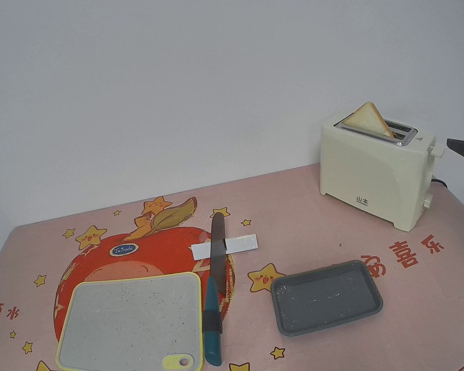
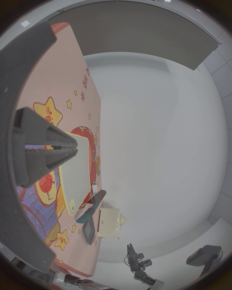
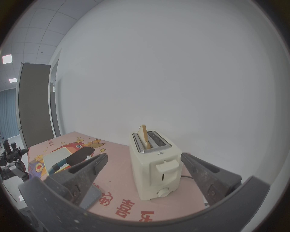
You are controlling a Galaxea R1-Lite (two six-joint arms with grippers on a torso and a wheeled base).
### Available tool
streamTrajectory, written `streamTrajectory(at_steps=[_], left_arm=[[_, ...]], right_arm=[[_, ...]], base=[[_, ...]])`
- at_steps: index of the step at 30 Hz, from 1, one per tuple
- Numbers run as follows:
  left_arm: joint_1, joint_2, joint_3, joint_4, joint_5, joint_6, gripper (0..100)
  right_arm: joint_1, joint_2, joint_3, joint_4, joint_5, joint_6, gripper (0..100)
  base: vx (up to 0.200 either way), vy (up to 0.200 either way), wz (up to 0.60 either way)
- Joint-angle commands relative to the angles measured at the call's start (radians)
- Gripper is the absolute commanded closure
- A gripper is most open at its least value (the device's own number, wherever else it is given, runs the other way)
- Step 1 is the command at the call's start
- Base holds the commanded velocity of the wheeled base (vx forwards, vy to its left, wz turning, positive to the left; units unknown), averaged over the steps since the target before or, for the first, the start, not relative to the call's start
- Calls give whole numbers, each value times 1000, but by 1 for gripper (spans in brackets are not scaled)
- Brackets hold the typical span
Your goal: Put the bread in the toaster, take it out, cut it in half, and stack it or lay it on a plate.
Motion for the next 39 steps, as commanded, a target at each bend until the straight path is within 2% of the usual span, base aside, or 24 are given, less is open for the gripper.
streamTrajectory(at_steps=[1, 7, 14, 15, 18, 19, 20, 29, 33, 39], left_arm=[[0, -16, 18, -1, -1, 2, 100], [0, -16, 18, -1, -3, 2, 100], [0, -16, 18, -1, -1, 2, 100], [0, -16, 18, -1, -1, 2, 100], [0, -16, 18, -1, -1, 2, 100], [0, -16, 18, -1, -3, 2, 100], [0, -16, 18, -1, -3, 2, 100], [0, -16, 18, -1, -3, 2, 100], [0, -16, 18, -1, -1, 2, 100], [0, -16, 18, -1, -1, 2, 100]], right_arm=[[-2, -56, 12, -13, 1, 69, 0], [-15, -45, 44, -16, 7, 89, 0], [-37, 33, 41, -65, 7, 72, 0], [-37, 59, 38, -83, 5, 70, 100], [-37, 79, 36, -103, 5, 69, 100], [-38, 133, 41, -195, -2, 72, 100], [-38, 157, 42, -224, -2, 72, 100], [-38, 328, 73, -399, -7, 64, 100], [-34, 369, 87, -459, -9, 64, 100], [-34, 407, 96, -482, -9, 63, 100]], base=[[0, 0, 0], [0, 0, 0], [0, 0, 0], [0, 0, 0], [0, 0, 0], [0, 0, 0], [0, 0, 0], [0, 0, 0], [0, 0, 0], [0, 0, 0]])
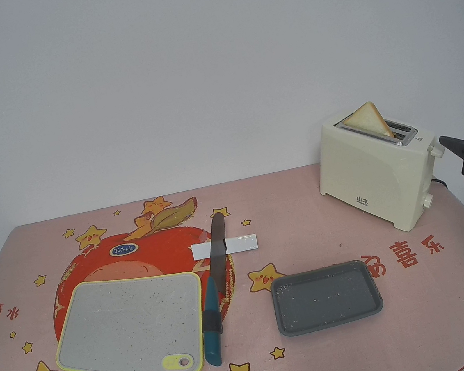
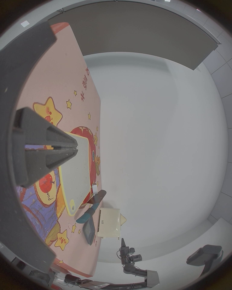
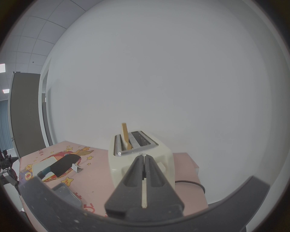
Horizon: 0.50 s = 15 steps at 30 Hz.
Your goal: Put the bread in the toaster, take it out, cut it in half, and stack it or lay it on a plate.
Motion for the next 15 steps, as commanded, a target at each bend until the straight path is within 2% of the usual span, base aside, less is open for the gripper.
streamTrajectory(at_steps=[1, 15], left_arm=[[0, -16, 18, 0, 0, 0, 100], [0, -16, 18, 0, 0, 0, 100]], right_arm=[[2, 52, 14, -2, 1, 1, 100], [7, 58, 50, -1, 2, -13, 100]], base=[[0, 0, 0], [0, 0, 0]])
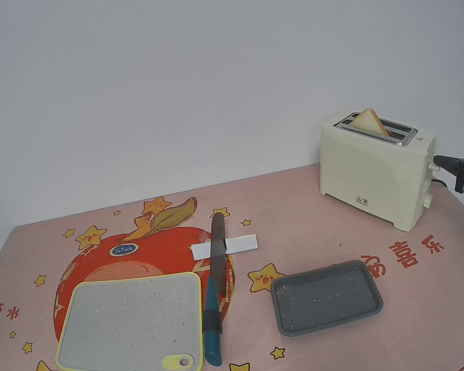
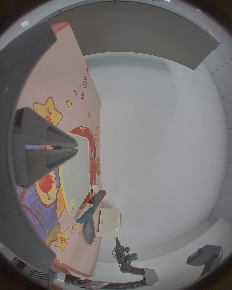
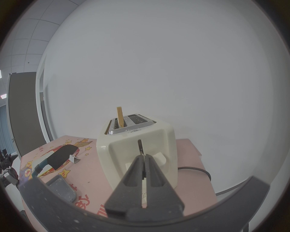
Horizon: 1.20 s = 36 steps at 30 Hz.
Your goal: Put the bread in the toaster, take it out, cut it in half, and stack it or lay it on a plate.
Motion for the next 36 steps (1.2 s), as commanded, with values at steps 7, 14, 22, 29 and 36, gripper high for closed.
streamTrajectory(at_steps=[7, 14, 22, 29, 36], left_arm=[[0, -16, 18, 0, 0, 0, 100], [0, -16, 18, 0, 0, 0, 100], [0, -16, 18, 0, 0, 0, 100], [0, -16, 18, 0, -1, 0, 100], [0, -16, 18, 0, -1, 0, 100]], right_arm=[[0, 18, 26, 5, 1, -19, 100], [-2, 41, 40, 4, -1, -37, 100], [-3, 50, 47, 5, -1, -37, 100], [0, 64, 55, 4, -2, -37, 100], [0, 68, 61, 4, -1, -39, 100]], base=[[0, 0, 0], [0, 0, 0], [0, 0, 0], [0, 0, 0], [0, 0, 0]])
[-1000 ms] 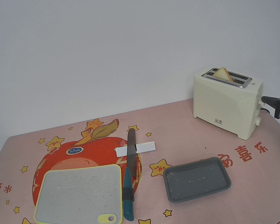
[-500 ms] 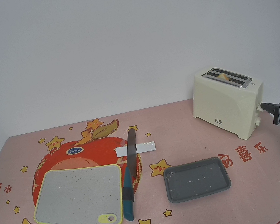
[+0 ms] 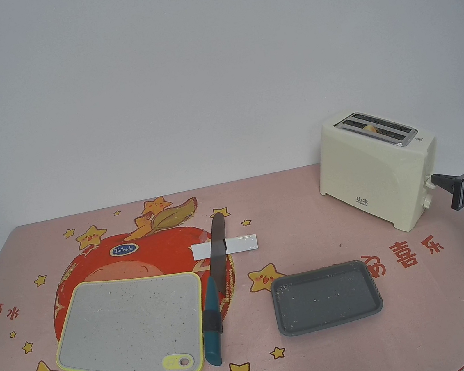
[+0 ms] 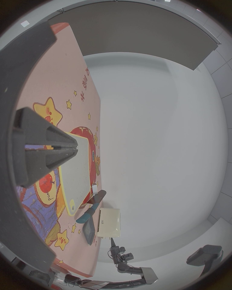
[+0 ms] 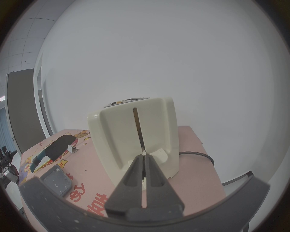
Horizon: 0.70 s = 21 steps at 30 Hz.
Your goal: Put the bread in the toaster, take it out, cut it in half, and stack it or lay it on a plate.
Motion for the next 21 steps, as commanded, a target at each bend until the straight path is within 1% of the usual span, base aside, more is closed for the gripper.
streamTrajectory(at_steps=[1, 21], left_arm=[[0, -16, 18, 0, -1, 0, 100], [0, -16, 18, 0, 0, 0, 100]], right_arm=[[1, 10, 3, 3, 0, 0, 100], [2, 1, -5, 2, 1, -3, 100]], base=[[0, 0, 0], [0, 0, 0]])
